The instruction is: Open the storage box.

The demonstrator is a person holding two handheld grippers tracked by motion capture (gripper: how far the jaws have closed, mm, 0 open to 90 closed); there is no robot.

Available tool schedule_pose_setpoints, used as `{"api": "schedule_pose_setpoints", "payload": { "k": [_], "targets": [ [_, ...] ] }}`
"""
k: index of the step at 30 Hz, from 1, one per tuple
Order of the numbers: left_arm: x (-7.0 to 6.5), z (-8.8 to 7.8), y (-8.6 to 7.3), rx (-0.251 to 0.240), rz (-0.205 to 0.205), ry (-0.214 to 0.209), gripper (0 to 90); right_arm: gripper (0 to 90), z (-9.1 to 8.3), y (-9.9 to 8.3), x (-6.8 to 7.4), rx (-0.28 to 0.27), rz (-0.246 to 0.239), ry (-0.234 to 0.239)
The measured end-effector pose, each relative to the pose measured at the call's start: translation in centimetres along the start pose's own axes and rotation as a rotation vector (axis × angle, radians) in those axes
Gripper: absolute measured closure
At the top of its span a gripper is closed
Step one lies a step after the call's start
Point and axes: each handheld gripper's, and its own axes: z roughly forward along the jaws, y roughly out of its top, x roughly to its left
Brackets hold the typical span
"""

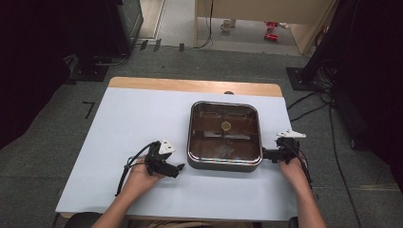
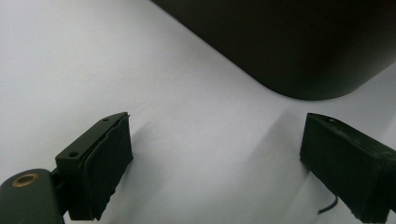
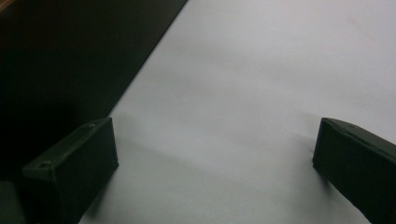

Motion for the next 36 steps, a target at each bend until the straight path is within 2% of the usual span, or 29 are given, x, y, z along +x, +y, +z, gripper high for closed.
{"api": "schedule_pose_setpoints", "payload": {
  "k": [1, 8, 9, 10, 11, 12, 14, 17, 21, 25, 29, 36],
  "targets": [
    [0.0, 0.0, 0.3, 0.022, -0.001, -0.002, 8.9, 0.0, 0.0, 0.0, 0.0, 0.000, 0.000, 0.000],
    [0.2, -0.1, 0.9, 0.065, -0.003, -0.002, 12.2, 0.0, 0.0, 0.0, 0.0, 0.000, 0.000, 0.000],
    [0.6, -0.3, 1.1, 0.076, -0.023, -0.028, 15.6, 0.0, 0.0, 0.0, 0.0, 0.000, 0.000, 0.000],
    [0.6, -0.3, 1.1, 0.076, -0.023, -0.028, 15.6, 0.0, 0.0, 0.0, 0.0, 0.000, 0.000, 0.000],
    [1.1, -0.4, 1.3, 0.082, -0.050, -0.057, 15.6, 0.0, 0.0, 0.0, 0.0, -0.001, 0.000, -0.001],
    [1.1, -0.4, 1.3, 0.082, -0.050, -0.057, 15.6, 0.0, 0.0, 0.0, 0.0, -0.001, 0.000, -0.001],
    [1.5, -0.5, 1.4, 0.094, -0.068, -0.089, 15.6, 0.0, 0.0, 0.0, 0.0, -0.001, 0.000, -0.001],
    [1.7, -0.8, 1.7, 0.103, -0.057, -0.107, 23.4, 0.0, 0.0, 0.0, 0.0, -0.001, 0.000, -0.002],
    [1.8, -1.0, 1.9, 0.108, -0.050, -0.111, 23.5, 0.0, 0.0, 0.0, 0.0, -0.002, 0.001, -0.002],
    [2.0, -1.9, 2.3, 0.102, -0.015, -0.082, 24.5, 0.0, 0.0, 0.0, 0.0, -0.002, 0.001, -0.003],
    [2.2, -2.7, 2.7, 0.078, -0.022, -0.082, 24.8, 0.0, 0.0, 0.0, 0.0, -0.003, 0.001, -0.003],
    [2.1, -3.6, 3.4, 0.069, -0.011, -0.095, 25.4, 0.0, 0.0, 0.0, 0.0, -0.003, 0.001, -0.003]
  ]
}}
